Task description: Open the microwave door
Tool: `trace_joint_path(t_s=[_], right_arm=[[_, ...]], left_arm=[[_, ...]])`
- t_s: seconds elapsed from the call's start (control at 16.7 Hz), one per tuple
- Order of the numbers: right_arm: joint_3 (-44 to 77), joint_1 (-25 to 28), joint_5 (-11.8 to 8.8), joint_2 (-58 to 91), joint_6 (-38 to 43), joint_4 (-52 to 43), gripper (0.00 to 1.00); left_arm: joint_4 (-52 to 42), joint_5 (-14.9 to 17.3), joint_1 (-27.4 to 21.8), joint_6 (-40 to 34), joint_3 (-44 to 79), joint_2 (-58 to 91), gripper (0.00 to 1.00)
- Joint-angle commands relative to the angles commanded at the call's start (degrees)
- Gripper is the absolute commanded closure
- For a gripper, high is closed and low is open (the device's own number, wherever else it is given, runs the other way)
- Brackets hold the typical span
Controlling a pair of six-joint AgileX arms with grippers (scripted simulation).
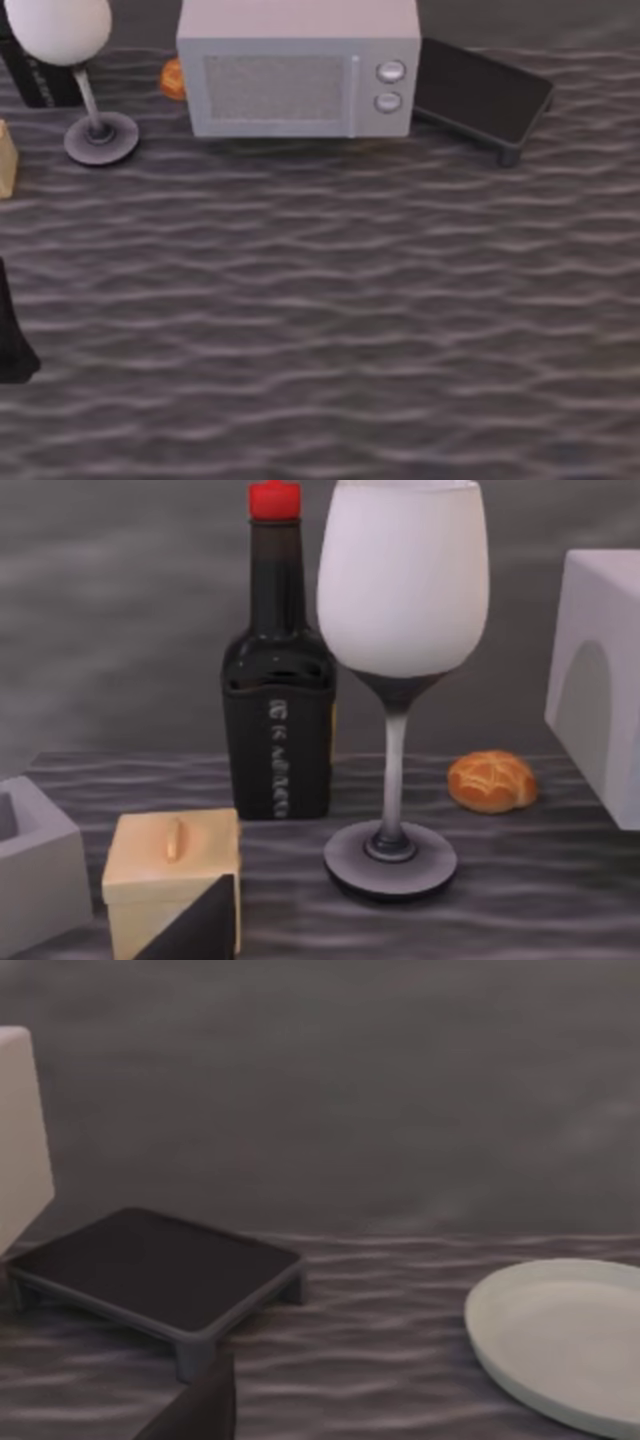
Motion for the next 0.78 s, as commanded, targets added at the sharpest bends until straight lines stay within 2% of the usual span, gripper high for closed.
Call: trace_joint_path(t_s=[0.18, 0.36, 0.54, 0.78], right_arm=[[0.0, 0.0, 0.0, 0.0, 0.0, 0.0, 0.0], [0.0, 0.0, 0.0, 0.0, 0.0, 0.0, 0.0], [0.0, 0.0, 0.0, 0.0, 0.0, 0.0, 0.0], [0.0, 0.0, 0.0, 0.0, 0.0, 0.0, 0.0]], left_arm=[[-0.1, -0.3, -0.3, -0.1, 0.5, 0.6, 0.0], [-0.6, -2.7, -3.0, -1.1, 5.0, 5.9, 0.0], [-1.2, -7.1, -7.8, -3.1, 13.3, 16.7, 0.0], [-1.3, -14.7, -16.1, -7.5, 28.9, 37.8, 0.0]])
